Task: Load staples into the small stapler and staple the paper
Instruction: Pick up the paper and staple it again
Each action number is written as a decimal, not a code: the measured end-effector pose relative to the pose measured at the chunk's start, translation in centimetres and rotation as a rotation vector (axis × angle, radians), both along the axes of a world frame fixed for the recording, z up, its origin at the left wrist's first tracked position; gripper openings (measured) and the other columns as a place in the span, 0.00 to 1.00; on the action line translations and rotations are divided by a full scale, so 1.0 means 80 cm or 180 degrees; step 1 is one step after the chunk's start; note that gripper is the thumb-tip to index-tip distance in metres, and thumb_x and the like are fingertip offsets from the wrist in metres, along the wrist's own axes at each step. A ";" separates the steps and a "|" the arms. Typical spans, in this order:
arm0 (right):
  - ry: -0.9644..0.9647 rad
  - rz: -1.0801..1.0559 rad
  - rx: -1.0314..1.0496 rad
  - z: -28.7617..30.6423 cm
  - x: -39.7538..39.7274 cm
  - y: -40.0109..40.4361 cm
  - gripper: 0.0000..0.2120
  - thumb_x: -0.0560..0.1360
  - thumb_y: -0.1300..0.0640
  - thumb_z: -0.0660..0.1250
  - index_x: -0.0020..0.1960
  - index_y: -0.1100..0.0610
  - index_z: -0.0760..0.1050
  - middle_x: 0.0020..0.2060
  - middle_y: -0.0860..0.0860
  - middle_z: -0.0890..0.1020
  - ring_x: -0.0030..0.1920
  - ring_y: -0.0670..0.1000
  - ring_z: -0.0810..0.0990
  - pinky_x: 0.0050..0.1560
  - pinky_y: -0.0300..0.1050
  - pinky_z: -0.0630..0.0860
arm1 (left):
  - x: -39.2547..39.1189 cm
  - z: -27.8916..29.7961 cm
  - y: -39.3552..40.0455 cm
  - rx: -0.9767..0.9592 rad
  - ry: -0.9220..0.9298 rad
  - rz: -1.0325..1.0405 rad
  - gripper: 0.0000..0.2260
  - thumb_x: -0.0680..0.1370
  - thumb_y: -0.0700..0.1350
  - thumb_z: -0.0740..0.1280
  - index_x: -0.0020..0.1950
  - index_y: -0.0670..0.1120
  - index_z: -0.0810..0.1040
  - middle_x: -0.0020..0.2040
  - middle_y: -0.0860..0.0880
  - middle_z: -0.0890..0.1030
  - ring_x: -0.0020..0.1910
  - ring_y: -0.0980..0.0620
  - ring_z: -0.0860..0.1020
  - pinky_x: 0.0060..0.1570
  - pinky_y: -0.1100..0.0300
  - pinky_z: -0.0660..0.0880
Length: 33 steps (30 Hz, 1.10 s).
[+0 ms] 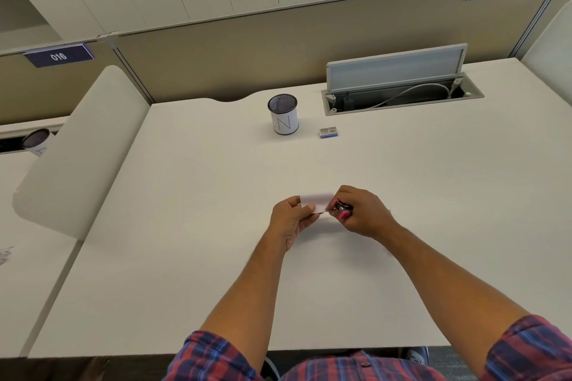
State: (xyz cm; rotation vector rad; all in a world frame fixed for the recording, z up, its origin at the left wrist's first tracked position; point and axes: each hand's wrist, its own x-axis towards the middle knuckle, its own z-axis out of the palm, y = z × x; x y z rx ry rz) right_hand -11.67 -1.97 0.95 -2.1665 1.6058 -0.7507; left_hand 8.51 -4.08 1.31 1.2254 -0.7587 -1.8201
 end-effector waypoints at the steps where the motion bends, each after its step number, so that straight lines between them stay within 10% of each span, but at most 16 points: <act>1: -0.0092 -0.0032 0.0056 0.000 -0.001 -0.001 0.03 0.73 0.58 0.76 0.47 0.54 0.85 0.42 0.48 0.82 0.41 0.53 0.81 0.40 0.48 0.79 | 0.000 -0.001 0.000 -0.0025 -0.0040 0.0005 0.14 0.77 0.30 0.70 0.62 0.35 0.80 0.56 0.35 0.84 0.52 0.41 0.84 0.52 0.56 0.83; 11: -0.2018 -0.0953 0.1111 0.015 0.011 -0.020 0.08 0.73 0.45 0.77 0.45 0.49 0.86 0.41 0.42 0.86 0.42 0.38 0.83 0.38 0.28 0.73 | -0.001 0.002 -0.002 -0.0214 -0.0242 -0.0309 0.16 0.73 0.28 0.73 0.61 0.36 0.80 0.53 0.37 0.85 0.51 0.42 0.85 0.52 0.56 0.83; 33: -0.2015 -0.0536 0.1311 0.018 0.013 -0.028 0.09 0.72 0.54 0.79 0.35 0.53 0.83 0.33 0.51 0.84 0.34 0.45 0.77 0.37 0.40 0.72 | 0.001 0.012 0.000 -0.0321 -0.0933 -0.0724 0.04 0.75 0.40 0.76 0.44 0.40 0.83 0.42 0.41 0.85 0.39 0.48 0.85 0.39 0.60 0.81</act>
